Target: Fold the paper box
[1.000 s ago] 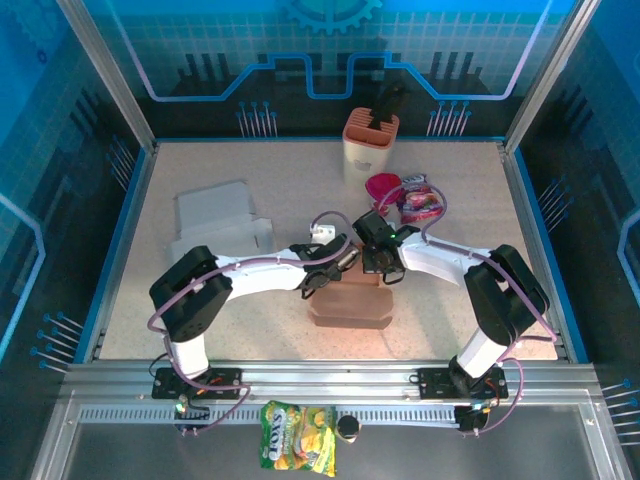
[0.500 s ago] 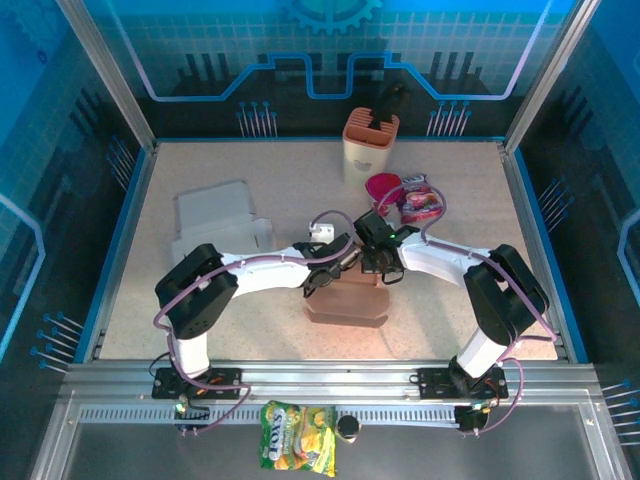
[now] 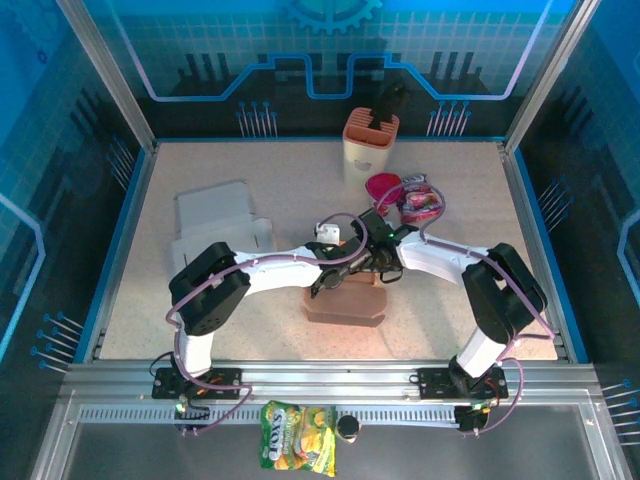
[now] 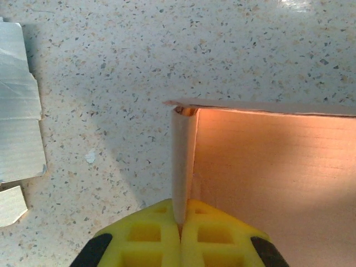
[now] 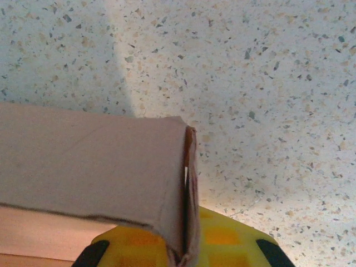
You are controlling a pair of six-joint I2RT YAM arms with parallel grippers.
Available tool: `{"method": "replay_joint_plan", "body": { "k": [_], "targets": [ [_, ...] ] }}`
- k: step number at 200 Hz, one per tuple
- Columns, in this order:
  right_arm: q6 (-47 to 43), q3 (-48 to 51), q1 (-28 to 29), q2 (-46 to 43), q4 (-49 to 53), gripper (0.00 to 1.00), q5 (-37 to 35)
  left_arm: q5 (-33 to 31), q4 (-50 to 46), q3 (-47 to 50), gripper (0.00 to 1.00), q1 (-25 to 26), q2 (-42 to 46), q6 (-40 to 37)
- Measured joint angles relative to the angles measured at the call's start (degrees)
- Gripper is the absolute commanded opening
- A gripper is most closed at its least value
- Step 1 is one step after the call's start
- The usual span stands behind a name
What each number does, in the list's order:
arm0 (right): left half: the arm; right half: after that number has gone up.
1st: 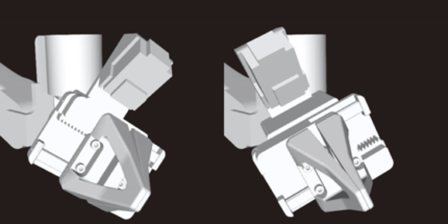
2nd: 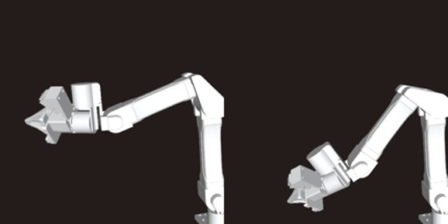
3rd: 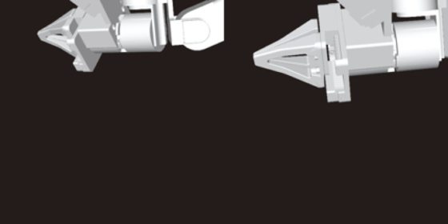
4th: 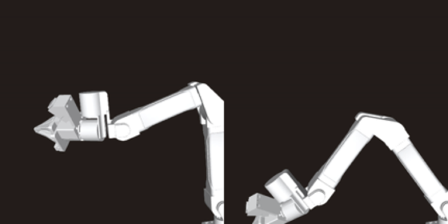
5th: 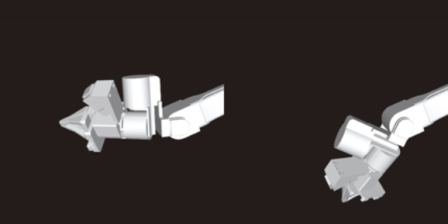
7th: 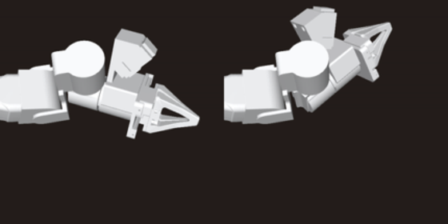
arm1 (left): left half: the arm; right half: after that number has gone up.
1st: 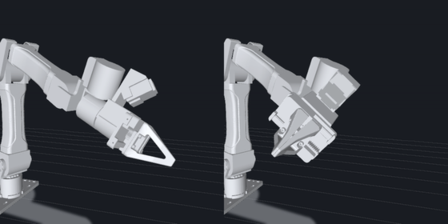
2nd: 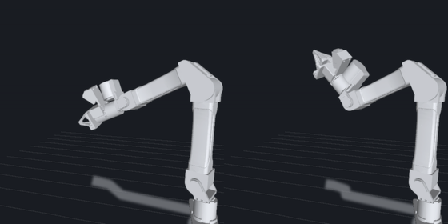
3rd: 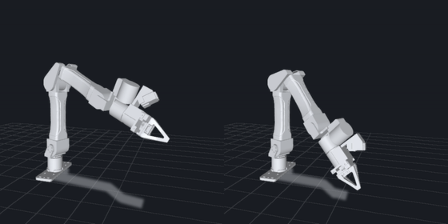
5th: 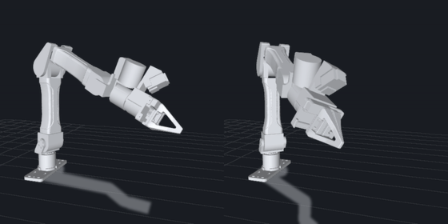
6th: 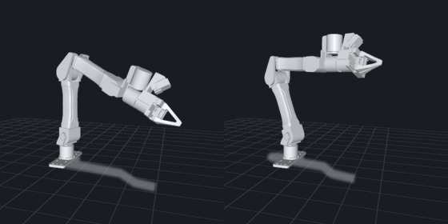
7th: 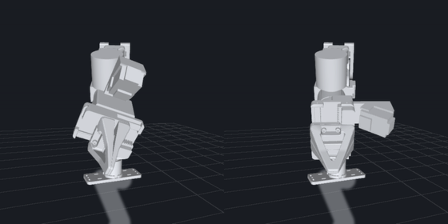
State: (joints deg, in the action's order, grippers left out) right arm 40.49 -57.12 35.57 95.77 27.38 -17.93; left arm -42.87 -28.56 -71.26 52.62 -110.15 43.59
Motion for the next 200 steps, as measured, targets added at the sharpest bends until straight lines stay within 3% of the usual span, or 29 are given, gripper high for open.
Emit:
{"method": "replay_joint_plan", "body": {
  "k": [9,34,60,83,106,120,143,200],
  "targets": [
    [0.02,-0.07,0.0,0.09,0.02,0.0,0.0,0.0,0.2,0.07,0.16,0.0,0.0,-0.15],
    [0.0,-0.22,0.0,0.17,0.24,0.0,0.28,0.7,2.91,2.91,0.43,-0.37,1.16,-1.55],
    [0.0,-0.33,0.0,0.26,0.48,0.0,0.42,4.96,6.25,8.11,0.55,-1.57,5.49,-3.82],
    [0.02,-0.37,0.0,0.33,0.59,0.0,0.42,8.59,8.68,10.75,0.55,-2.34,9.4,-4.79],
    [0.02,-0.44,0.0,0.37,0.63,0.0,0.42,10.86,10.88,12.52,0.42,-2.43,11.45,-4.98],
    [0.04,-0.44,0.0,0.39,0.66,0.0,0.42,11.5,10.91,12.72,0.41,-2.43,11.52,-5.16],
    [0.26,-0.44,0.0,0.39,0.66,0.0,0.39,11.67,10.64,12.52,0.4,-2.27,11.02,-5.16],
    [0.94,-0.59,0.0,0.44,1.33,0.0,0.42,8.9,6.71,9.33,0.24,-1.2,5.22,-4.98]
  ]
}}
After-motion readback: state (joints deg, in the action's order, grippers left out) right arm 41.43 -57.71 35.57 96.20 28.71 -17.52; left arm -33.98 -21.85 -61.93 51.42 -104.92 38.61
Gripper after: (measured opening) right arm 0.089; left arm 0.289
